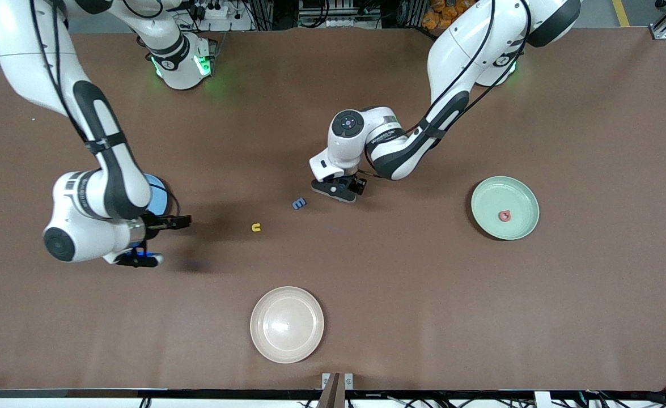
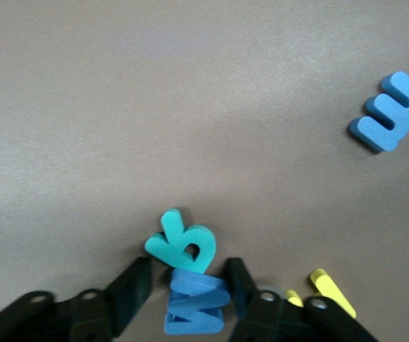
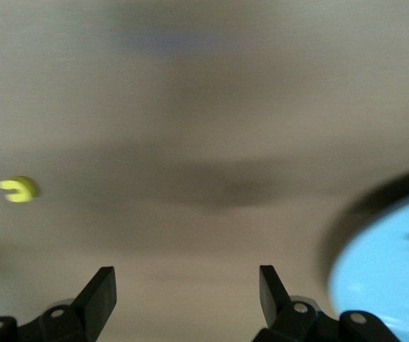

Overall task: Sort upper and lower case letters into plates
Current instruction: 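Return the right gripper to the yellow u while the left lifts blue M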

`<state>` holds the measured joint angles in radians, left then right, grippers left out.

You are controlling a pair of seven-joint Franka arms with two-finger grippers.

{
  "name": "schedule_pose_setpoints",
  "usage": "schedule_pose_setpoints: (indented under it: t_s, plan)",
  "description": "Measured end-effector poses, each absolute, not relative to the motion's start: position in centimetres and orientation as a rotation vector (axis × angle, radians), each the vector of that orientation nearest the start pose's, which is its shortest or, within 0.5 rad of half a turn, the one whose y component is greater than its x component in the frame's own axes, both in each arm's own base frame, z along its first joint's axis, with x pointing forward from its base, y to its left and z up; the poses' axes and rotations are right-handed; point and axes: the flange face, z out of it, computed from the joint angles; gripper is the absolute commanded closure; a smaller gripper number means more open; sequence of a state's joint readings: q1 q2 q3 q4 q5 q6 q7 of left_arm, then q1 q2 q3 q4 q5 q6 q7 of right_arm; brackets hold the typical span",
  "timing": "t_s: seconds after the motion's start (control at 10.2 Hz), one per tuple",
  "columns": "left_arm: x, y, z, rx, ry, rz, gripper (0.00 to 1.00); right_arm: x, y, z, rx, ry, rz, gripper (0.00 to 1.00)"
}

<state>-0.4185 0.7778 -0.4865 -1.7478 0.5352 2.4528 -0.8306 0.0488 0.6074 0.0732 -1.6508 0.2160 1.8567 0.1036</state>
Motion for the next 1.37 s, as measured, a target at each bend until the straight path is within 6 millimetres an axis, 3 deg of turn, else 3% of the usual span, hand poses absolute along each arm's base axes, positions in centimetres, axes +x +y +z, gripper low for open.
schedule_pose_setpoints:
  t_s: [0.29,0.49,0.68,1.07,1.37]
  plan:
    - [43.2,-50.3,17.2,-3.12,0.561,-0.069,0.84,63.1,15.5,24.0,-2.923,0.203,0.531,0.14]
    - [43.2,-50.3,17.2,-3.12,0.561,-0.069,1.0,62.5,20.3,23.6,-2.947,0.256,0.474,0.14]
    - [43.3,-50.3,17.2,-3.121,0.556,-0.068,1.0,61.6,24.2,22.5,-2.965,0.285,0.431,0.14]
    - [44.4,-49.3,18.4,-3.105,0.468,-0.019,1.0,61.6,26.0,22.1,-2.987,0.272,0.322,0.15]
    - [47.0,-47.0,24.0,-3.127,0.307,0.099,1.0,60.8,28.0,20.9,-3.046,0.171,0.237,0.15]
